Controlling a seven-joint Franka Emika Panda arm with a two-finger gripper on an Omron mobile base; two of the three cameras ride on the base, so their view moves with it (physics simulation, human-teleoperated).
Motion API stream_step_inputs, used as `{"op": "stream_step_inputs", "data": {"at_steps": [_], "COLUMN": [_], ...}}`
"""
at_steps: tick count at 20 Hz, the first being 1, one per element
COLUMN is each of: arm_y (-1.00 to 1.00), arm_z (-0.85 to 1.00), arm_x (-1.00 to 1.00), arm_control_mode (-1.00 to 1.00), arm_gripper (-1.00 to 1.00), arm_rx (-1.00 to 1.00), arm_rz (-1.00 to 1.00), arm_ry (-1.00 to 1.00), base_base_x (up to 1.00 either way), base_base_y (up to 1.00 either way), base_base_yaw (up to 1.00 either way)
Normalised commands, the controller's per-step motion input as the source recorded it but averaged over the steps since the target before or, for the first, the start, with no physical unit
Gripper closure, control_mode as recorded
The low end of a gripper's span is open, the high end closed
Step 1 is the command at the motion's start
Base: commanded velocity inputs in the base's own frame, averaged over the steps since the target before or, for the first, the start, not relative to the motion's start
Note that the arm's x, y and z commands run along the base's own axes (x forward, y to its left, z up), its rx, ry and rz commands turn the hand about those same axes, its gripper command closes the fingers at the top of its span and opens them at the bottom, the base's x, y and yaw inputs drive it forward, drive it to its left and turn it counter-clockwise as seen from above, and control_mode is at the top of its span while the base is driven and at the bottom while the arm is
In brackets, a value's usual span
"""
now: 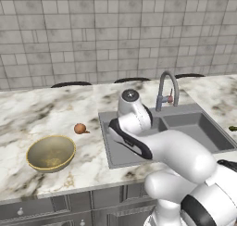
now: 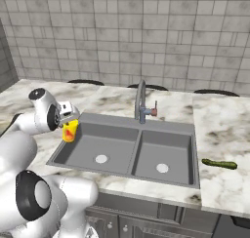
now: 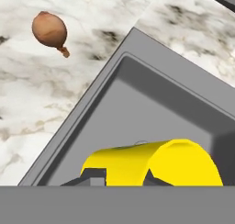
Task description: Remove the squash and onion from the sink. Then move the bowl and cup from the counter to the sink for washing.
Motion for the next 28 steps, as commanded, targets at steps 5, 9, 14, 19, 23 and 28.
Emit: {"op": "stream_step_inputs", "data": {"at_steps": [5,9,14,19,23,28], "arm_y": [0.09,0.10,0.07,0.00,0.00,0.00], "arm_z": [-0.26,-0.24,-0.25,-0.25,-0.20,-0.11], "arm_x": [0.13,0.10,0.14,0.18,0.20,0.18], "arm_control_mode": [-1.00,-1.00,-1.00,-1.00,-1.00,-1.00], "arm_gripper": [1.00,1.00,1.00,1.00,1.00,1.00], "arm_rx": [0.00,0.00,0.00,0.00,0.00,0.00], "arm_rz": [0.00,0.00,0.00,0.00,0.00,0.00], "arm_ry": [-0.01,-0.04,-0.01,-0.01,0.00,0.00], "base_base_x": [0.00,0.00,0.00,0.00,0.00,0.00], "base_base_y": [0.00,0.00,0.00,0.00,0.00,0.00], "base_base_yaw": [0.00,0.00,0.00,0.00,0.00,0.00]}}
